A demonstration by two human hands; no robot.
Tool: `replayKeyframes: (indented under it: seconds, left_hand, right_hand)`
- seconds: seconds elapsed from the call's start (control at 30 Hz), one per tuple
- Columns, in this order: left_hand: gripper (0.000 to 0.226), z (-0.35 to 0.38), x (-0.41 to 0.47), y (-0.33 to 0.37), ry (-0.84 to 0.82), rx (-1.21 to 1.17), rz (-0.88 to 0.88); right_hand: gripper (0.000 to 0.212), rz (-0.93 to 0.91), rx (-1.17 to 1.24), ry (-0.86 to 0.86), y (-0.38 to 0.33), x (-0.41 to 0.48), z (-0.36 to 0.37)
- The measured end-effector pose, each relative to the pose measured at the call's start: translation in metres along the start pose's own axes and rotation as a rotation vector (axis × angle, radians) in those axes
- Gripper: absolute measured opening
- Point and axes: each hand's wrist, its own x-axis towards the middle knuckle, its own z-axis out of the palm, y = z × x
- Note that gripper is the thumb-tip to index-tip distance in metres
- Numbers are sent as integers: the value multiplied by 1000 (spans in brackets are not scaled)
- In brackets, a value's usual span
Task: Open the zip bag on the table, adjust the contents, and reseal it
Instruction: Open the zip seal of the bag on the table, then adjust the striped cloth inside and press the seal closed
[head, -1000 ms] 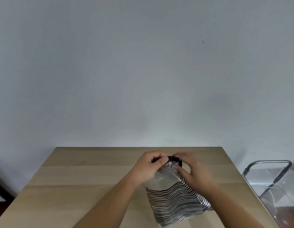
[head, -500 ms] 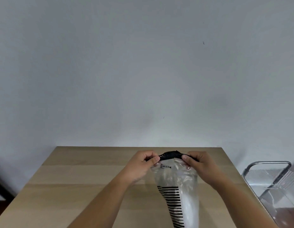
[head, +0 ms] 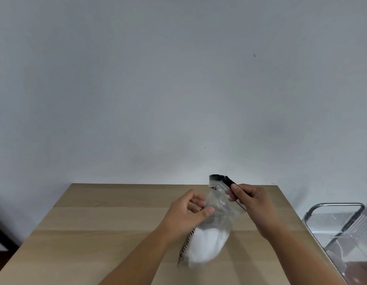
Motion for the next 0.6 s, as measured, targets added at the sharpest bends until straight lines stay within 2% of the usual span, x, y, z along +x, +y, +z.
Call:
replayKeyframes:
  seconds: [0.13,0.23,0.3,0.4,0.47,0.6]
  left_hand:
    - [9,8,-3,-2,103,72,60]
    - [7,9,-4,0,115,100,92]
    - [3,8,-6,1,116,168,116]
    - [6,2,-5,0,141,302,164]
    - [7,-3,-4,-3,156,301,188]
    - [12,-7,-5,-7,177,157,147]
  right_hand:
    - [27,37,4,-63,-4,-1,0]
    - [26,22,-97,-83,-9,-1,2]
    - [29,4,-179,-45,-16,2,4]
    - [30,-8,-185,103,-32,7,0]
    - [28,4,-187,121,-40,9,-5]
    - [30,-8,-295,-6,-44,5,-7]
